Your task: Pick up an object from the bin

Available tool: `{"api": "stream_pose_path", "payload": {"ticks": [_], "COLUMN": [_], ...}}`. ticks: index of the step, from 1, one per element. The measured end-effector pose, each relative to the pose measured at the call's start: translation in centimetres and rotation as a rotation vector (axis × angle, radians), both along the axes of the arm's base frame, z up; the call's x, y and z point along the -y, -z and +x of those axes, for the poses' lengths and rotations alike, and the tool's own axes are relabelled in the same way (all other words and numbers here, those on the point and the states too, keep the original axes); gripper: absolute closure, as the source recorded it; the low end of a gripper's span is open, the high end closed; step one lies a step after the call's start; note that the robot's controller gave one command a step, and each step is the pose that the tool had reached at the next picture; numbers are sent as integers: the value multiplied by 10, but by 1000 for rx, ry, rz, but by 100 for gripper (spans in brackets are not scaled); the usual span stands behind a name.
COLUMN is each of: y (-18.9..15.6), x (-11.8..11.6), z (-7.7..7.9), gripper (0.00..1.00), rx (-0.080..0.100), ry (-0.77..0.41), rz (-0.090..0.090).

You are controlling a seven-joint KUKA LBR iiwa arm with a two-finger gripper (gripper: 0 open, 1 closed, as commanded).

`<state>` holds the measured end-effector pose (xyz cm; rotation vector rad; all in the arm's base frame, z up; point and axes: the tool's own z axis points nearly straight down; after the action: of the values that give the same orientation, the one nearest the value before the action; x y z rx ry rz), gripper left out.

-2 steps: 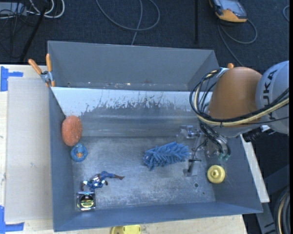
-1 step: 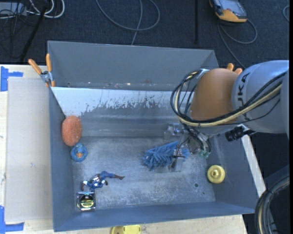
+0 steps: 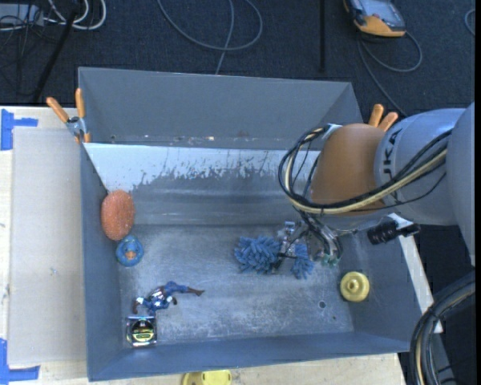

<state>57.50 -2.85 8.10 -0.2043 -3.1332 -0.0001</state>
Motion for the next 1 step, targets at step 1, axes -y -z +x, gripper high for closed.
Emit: {"api": "stream_pose_path", "payload": {"ticks": [1], "y": [0], "x": [0], "z": [0], "gripper": [100], "rx": [0], "ry": [-1], "rz": [0]}}
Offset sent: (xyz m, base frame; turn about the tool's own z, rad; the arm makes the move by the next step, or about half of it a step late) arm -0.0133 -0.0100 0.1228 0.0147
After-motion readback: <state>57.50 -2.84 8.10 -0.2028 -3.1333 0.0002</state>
